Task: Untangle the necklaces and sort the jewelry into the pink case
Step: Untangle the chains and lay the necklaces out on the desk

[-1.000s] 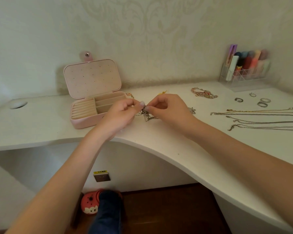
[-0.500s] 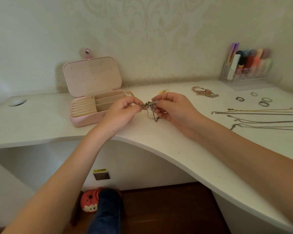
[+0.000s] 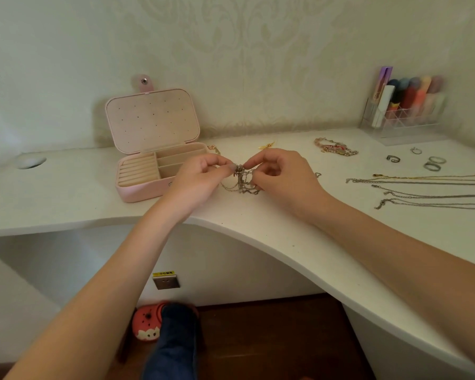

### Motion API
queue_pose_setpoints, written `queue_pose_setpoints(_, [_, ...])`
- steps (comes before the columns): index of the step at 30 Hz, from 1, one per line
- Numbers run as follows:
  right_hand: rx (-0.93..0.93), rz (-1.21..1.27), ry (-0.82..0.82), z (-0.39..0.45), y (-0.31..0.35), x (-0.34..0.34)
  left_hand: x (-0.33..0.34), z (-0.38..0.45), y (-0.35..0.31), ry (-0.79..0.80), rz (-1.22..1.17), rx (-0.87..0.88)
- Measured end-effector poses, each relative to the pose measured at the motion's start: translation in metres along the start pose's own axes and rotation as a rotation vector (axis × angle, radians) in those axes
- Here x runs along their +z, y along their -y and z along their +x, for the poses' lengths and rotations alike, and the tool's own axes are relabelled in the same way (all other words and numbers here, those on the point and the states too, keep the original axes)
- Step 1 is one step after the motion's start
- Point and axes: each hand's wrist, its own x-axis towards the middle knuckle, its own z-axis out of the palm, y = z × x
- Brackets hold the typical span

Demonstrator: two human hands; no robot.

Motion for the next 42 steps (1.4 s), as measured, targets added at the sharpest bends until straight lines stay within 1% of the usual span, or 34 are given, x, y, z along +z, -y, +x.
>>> queue_pose_setpoints(3, [0.015, -0.011, 0.067, 0.001, -0.001, 0.003, -0.001, 0.000, 0.000, 0.016, 0.008, 0.013])
queue_pose_setpoints(6, [0.061, 0.012, 0.099, 0.004, 0.000, 0.004, -0.001, 0.000, 0.001, 0.056, 0.025, 0.035])
queue_pose_setpoints(11, [0.026, 0.030, 0.065, 0.004, -0.001, 0.002, 0.000, 0.000, 0.003, 0.088, 0.044, 0.044])
queue_pose_setpoints(14, [0.097, 0.136, 0.033, 0.007, -0.001, 0.001, 0.002, 0.001, 0.005, 0.087, 0.106, 0.059])
queue_pose_setpoints(18, [0.178, 0.250, 0.068, 0.008, 0.003, 0.002, 0.006, -0.001, 0.005, 0.077, 0.245, 0.079])
queue_pose_setpoints(21, [0.205, 0.315, 0.108, 0.009, 0.004, 0.000, 0.006, -0.001, 0.004, 0.040, 0.262, 0.077])
queue_pose_setpoints(24, [0.257, 0.445, 0.130, 0.009, 0.005, -0.004, 0.005, 0.001, 0.004, -0.025, 0.255, 0.075])
queue_pose_setpoints(26, [0.304, 0.523, 0.159, 0.009, 0.006, -0.008, 0.004, 0.002, 0.005, -0.067, 0.213, 0.073])
queue_pose_setpoints(31, [0.388, 0.699, 0.237, 0.010, 0.005, -0.018, 0.002, 0.003, 0.006, -0.161, 0.001, 0.026])
queue_pose_setpoints(33, [0.416, 0.736, 0.261, 0.010, 0.003, -0.022, 0.002, 0.002, 0.005, -0.191, -0.050, 0.003])
queue_pose_setpoints(37, [0.421, 0.682, 0.308, 0.010, 0.003, -0.025, 0.000, 0.002, 0.003, -0.242, -0.144, -0.028])
queue_pose_setpoints(40, [0.359, 0.599, 0.286, 0.010, 0.002, -0.026, 0.000, 0.000, -0.001, -0.268, -0.251, -0.063])
queue_pose_setpoints(42, [0.320, 0.494, 0.292, 0.010, 0.000, -0.029, 0.000, -0.001, -0.003, -0.287, -0.286, -0.084])
